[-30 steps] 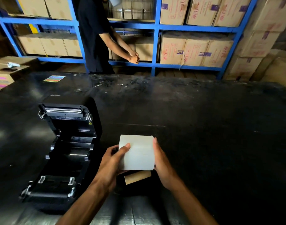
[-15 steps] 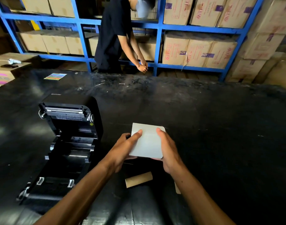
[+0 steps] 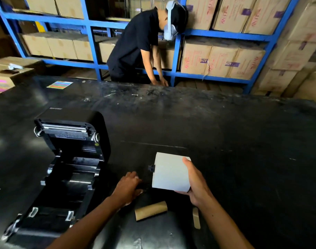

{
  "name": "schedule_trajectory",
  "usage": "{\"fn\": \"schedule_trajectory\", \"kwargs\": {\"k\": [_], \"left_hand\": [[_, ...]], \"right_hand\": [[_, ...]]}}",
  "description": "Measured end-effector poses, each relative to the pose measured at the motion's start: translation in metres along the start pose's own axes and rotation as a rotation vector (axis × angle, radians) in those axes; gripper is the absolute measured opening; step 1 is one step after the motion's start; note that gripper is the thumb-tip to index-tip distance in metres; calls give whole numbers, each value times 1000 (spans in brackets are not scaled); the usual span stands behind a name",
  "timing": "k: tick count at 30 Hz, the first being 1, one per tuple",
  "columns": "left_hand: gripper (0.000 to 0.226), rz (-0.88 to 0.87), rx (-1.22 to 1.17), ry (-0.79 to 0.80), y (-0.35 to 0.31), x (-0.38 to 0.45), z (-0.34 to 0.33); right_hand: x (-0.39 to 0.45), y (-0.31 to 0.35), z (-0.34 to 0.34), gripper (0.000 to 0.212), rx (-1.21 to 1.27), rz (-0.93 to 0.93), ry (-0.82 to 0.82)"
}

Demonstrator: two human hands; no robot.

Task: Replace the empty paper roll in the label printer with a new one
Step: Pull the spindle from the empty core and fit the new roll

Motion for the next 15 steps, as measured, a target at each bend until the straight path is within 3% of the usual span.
{"fn": "schedule_trajectory", "kwargs": {"k": [2, 5, 9, 12, 15], "left_hand": [[37, 19, -118, -46, 3, 1, 1], [17, 147, -515, -127, 9, -4, 11], [22, 372, -1026, -308, 19, -20, 29], [19, 343, -1198, -399, 18, -37, 47], [26, 280, -1153, -488, 16, -52, 62]], "right_hand": [[2, -2, 0, 27, 2, -2, 23], [2, -6, -2, 36, -2, -6, 35], [2, -10, -8, 36, 9, 2, 41], [1, -15, -15, 33, 12, -22, 41], [-2, -19, -23, 28, 5, -45, 32]]}}
Point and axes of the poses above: each hand's wrist, its own x-axis towards the middle knuckle, its own z-axis out of the back of the hand, y = z × x, the point moved 6 cm from there along x, towards the middle knuckle, and after that the axes turned 9 degrees about x, right-handed, at the moved point
